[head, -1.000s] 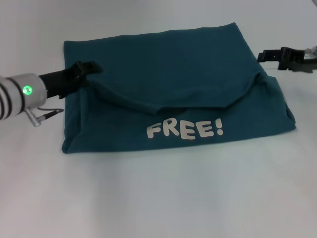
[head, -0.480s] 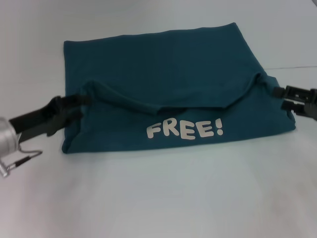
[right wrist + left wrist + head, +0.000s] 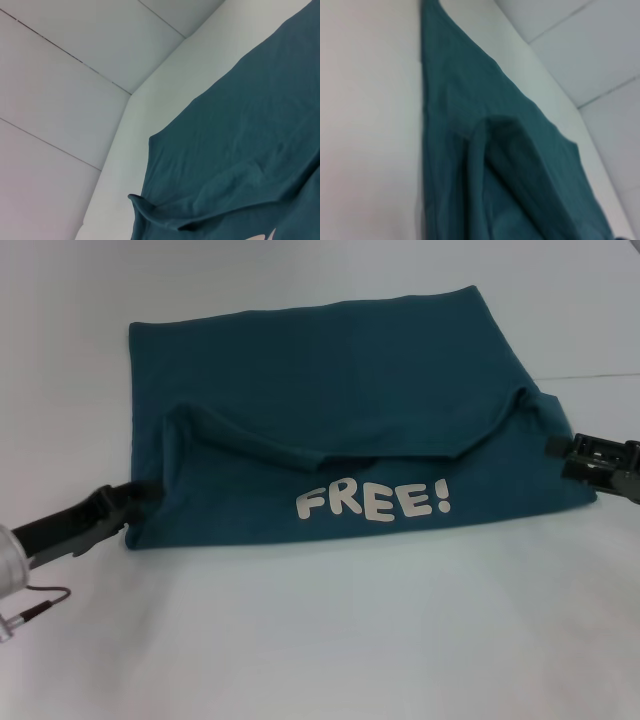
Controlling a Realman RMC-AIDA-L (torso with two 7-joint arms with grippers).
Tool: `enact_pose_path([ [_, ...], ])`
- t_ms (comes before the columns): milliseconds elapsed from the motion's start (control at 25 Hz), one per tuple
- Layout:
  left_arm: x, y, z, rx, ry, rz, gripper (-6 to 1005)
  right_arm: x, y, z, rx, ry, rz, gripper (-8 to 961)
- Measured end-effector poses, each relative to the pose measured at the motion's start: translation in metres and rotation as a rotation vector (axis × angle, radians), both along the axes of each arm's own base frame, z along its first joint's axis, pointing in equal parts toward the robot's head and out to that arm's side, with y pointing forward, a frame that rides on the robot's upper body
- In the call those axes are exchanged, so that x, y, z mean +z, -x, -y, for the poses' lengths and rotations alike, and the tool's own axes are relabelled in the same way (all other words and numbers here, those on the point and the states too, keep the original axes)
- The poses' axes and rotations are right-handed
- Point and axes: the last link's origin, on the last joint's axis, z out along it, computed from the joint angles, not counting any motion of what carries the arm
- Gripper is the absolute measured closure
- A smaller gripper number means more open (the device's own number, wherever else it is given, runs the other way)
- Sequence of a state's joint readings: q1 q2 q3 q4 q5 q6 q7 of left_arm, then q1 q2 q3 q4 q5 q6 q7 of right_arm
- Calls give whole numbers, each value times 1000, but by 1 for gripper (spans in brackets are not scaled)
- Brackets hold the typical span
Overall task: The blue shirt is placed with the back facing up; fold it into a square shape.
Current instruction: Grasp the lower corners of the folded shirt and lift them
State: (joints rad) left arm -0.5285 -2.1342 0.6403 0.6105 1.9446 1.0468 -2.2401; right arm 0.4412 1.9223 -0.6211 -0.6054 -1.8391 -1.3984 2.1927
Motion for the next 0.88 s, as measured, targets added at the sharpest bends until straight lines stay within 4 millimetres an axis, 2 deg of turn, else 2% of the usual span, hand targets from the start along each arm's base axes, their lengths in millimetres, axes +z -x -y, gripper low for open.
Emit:
enact_pose_path([
  [200,-9,-2,-6,-70,-10,-101,439,0,0,-1,0,-1,2,177],
  [440,-9,4,-8,-70,-37,-169,439,3,-2,0,-9,-15,-2,182],
  [880,-17,6,-4,-85,-19,-195,438,4,-4,1,-16,-24,-6,191],
])
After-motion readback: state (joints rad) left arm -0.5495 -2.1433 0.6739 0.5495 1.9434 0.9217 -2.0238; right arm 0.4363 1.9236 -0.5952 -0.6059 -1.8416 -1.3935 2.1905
